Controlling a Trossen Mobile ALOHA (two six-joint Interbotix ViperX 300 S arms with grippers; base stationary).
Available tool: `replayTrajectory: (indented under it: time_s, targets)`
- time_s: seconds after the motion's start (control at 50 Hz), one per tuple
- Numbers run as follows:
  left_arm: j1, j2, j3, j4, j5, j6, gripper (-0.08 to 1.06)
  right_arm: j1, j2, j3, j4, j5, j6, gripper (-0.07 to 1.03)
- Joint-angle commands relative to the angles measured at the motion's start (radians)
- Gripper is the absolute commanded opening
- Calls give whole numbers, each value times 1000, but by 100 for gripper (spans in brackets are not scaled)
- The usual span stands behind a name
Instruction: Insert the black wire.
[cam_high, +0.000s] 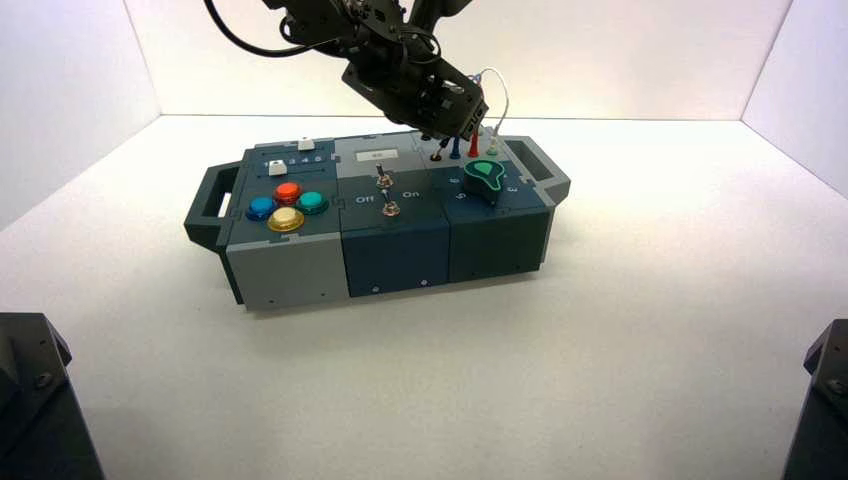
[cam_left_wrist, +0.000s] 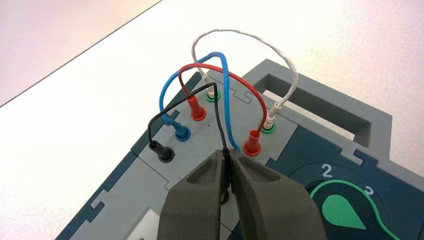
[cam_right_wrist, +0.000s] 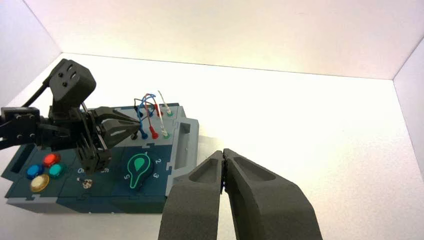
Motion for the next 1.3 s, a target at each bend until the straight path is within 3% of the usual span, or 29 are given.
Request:
replayTrajectory:
  time_s: [0.02,1.3]
  targets:
    - [-12,-28,-6,3,9,-6,-3,-5,-2,-18,-2,-15,0,-2]
    - [-12,-91,69,5,29,-6,-3,-5,-11,-17,-2,-20,-2,-2]
